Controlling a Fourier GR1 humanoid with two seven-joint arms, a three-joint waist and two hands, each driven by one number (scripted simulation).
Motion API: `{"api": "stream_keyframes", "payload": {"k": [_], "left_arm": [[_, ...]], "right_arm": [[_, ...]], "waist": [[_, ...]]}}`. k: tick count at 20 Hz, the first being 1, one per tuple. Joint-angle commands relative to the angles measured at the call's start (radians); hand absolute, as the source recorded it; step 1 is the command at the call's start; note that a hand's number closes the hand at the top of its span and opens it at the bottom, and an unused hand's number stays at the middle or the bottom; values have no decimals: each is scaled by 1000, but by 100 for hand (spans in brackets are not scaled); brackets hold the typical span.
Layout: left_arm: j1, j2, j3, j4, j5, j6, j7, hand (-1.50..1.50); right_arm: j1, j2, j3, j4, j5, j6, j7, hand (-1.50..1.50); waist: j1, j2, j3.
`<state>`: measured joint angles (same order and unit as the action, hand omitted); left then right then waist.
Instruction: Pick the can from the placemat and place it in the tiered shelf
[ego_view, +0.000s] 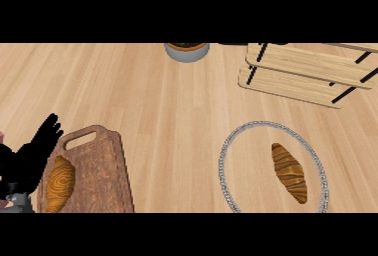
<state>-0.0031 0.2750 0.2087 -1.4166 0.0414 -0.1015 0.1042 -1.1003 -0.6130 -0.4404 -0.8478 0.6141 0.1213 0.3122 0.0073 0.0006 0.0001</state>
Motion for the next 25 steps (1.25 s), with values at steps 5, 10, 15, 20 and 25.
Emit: {"api": "stream_keyframes", "payload": {"k": [5, 10, 15, 20, 25], "left_arm": [[14, -13, 1, -25, 4, 4, 25, 0], [27, -14, 6, -11, -3, 0, -3, 0], [-28, -6, 12, -1, -9, 23, 51, 0], [59, -20, 12, -89, 3, 17, 53, 0], [66, -9, 33, -34, 5, -6, -26, 0]], "right_arm": [[18, -79, -165, -106, -201, 75, 39, -150], [55, -207, -256, -196, -311, 188, 109, -150], [160, -399, -387, -212, -386, 313, 160, -150], [319, -621, -529, -87, -459, 552, 128, -150], [425, -811, -696, 49, -515, 687, 63, -150]], "waist": [[-13, -7, 0], [-23, -8, 0], [-38, -7, 0], [-39, -11, 3], [-40, -7, 2]]}}
